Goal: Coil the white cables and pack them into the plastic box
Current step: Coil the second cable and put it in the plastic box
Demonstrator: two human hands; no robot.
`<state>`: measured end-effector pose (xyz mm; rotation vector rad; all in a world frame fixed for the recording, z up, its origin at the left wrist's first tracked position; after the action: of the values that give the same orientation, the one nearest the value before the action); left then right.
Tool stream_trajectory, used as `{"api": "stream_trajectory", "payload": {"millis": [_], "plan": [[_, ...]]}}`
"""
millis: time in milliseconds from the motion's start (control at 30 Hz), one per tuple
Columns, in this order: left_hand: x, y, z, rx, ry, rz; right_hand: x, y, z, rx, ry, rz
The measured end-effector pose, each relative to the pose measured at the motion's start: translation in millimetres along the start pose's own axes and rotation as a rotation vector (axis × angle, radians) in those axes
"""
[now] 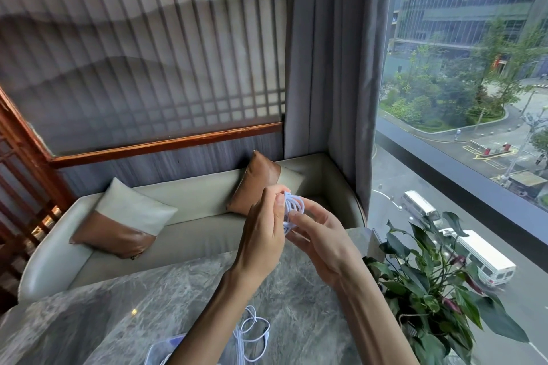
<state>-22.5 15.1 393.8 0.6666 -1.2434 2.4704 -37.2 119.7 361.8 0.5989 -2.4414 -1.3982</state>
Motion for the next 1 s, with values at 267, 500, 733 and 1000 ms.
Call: {"api": "stream_trajectory", "payload": {"millis": [267, 500, 733, 1000], "plan": [[-1, 9, -1, 0.041, 0.048, 0.008, 1, -3, 3, 0.013, -0.035, 0.002], [-3, 11, 0, 0.058, 0.075, 0.011, 5, -11, 6, 0.283, 0.072, -0.048], [0, 12, -6, -0.045, 0.325, 0.053, 6, -13, 16, 0.324, -0.021, -0.026], [-4, 16, -12, 0.009, 0.496, 0.093, 4, -9, 21, 0.028, 0.006, -0.096]]}}
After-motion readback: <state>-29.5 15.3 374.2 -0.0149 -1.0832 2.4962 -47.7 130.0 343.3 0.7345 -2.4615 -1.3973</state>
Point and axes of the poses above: each hand's wrist, its own x-axis towards the middle knuckle, its own z-axis out of the back of the hand, y = z × x, the point moved 6 cm from there along x, towards the middle knuckle, and after that the axes turned 10 degrees about y, right-handed, at the moved point
